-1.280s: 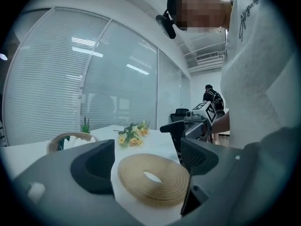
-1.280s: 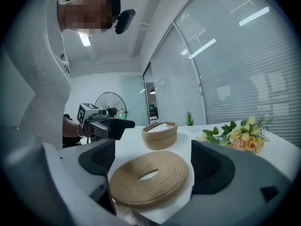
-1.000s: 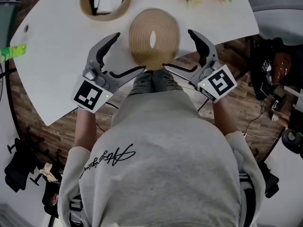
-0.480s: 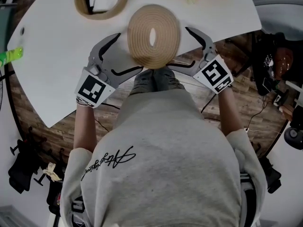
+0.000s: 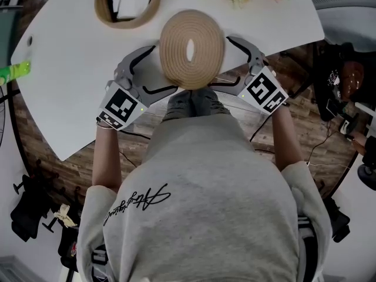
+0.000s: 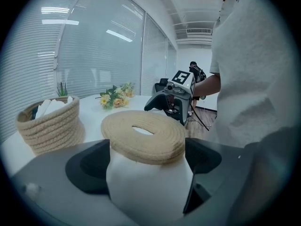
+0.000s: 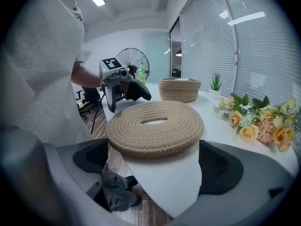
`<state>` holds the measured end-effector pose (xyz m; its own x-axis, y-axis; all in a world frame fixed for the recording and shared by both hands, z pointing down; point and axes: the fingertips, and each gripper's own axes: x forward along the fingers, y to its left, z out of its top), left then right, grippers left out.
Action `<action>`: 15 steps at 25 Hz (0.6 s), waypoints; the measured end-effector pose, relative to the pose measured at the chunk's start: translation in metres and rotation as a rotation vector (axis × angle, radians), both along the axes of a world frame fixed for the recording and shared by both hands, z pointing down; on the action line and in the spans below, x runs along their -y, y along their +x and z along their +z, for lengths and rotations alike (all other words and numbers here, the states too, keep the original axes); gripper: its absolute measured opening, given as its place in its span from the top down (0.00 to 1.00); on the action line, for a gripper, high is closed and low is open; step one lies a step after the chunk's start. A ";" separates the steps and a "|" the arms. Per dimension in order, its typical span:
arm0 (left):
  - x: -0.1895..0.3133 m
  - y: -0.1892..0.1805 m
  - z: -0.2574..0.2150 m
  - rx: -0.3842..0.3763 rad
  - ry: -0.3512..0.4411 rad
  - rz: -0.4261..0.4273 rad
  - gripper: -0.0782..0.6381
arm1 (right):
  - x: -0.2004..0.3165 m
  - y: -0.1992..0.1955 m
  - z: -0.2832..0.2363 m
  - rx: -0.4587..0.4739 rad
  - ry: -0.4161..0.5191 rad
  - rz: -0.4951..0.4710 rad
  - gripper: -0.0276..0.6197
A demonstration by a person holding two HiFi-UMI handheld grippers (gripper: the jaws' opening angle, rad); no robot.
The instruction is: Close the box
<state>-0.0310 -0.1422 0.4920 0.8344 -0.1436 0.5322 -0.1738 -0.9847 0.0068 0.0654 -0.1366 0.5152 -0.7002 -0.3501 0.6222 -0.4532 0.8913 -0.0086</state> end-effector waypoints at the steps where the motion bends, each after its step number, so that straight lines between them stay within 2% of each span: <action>1: 0.000 0.001 0.002 0.006 0.001 0.004 0.22 | 0.000 0.000 0.000 -0.003 0.000 0.000 0.05; 15: 0.000 0.004 0.011 0.058 -0.016 0.025 0.22 | 0.000 -0.010 0.002 -0.034 -0.024 -0.023 0.05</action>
